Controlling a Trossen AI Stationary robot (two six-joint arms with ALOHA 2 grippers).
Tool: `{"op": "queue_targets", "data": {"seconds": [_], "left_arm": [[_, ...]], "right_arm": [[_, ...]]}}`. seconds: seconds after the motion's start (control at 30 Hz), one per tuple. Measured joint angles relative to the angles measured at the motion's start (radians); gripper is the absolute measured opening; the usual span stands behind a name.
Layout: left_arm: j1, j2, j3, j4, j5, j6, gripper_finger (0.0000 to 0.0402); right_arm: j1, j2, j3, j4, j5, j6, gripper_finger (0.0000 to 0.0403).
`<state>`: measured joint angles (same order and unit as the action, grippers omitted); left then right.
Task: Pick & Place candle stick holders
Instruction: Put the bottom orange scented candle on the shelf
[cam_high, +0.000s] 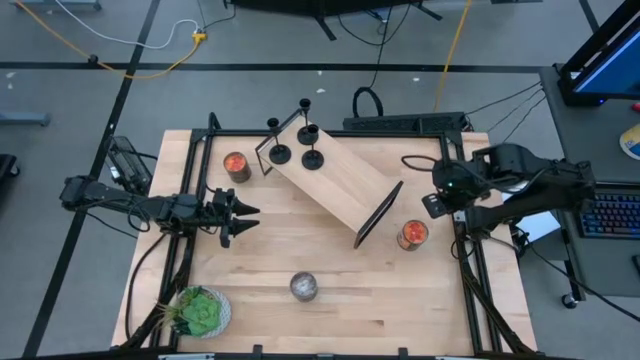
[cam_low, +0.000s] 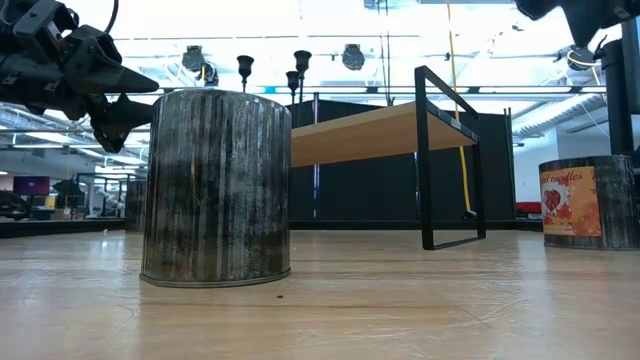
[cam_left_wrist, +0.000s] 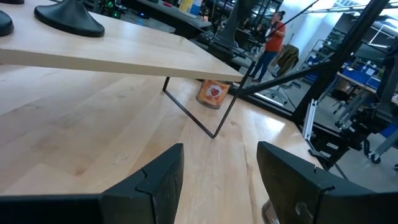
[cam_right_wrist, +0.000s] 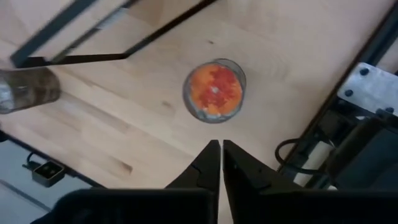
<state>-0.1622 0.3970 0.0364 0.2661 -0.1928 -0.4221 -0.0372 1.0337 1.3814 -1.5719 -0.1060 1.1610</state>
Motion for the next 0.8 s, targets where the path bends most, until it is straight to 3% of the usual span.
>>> {"op": "queue_targets", "data": {"seconds": [0.57,0.8], "left_arm": [[0.0,0.0,0.0,0.0,0.0,-0.002,0.0209],[0.0,0.0,0.0,0.0,0.0,-0.002,0.0209]], "right_arm": [[0.0,-0.034,-0.1,0.004,-0.001,0.041,0.0128],[0.0,-0.035,-0.187,0.095,0.0,0.19,0.0175]]}}
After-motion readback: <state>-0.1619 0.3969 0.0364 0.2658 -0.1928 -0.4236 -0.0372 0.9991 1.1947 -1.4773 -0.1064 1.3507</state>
